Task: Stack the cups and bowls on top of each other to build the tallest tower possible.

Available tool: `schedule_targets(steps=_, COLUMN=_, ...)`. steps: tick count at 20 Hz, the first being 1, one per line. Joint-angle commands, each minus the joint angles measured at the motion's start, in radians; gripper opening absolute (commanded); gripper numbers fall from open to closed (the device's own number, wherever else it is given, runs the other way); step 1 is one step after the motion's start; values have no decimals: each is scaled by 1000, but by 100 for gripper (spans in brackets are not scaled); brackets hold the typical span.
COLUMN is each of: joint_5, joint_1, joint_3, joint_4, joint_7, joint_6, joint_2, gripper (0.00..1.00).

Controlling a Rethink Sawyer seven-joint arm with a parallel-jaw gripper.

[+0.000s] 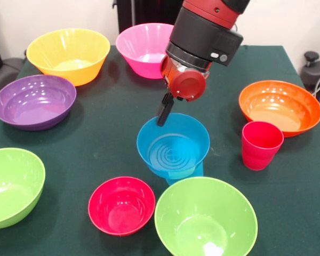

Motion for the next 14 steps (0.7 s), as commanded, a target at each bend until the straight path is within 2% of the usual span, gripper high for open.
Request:
schedule_targets(steps=1, joint_5=19, joint_1=23, joint_3=99, joint_4=-16, joint_7=234, joint_6=73, joint_2=8, gripper=0)
schedule_targets(steps=10, joint_5=12, joint_1=9, joint_3=139, joint_4=14, joint_7=213, joint_6=15, joint_2=-11, gripper=0)
schedule_targets(steps=14, joint_5=27, joint_1=30, joint_3=112, joint_4=-1, joint_7=239, joint_6=34, joint_2=9, gripper=0)
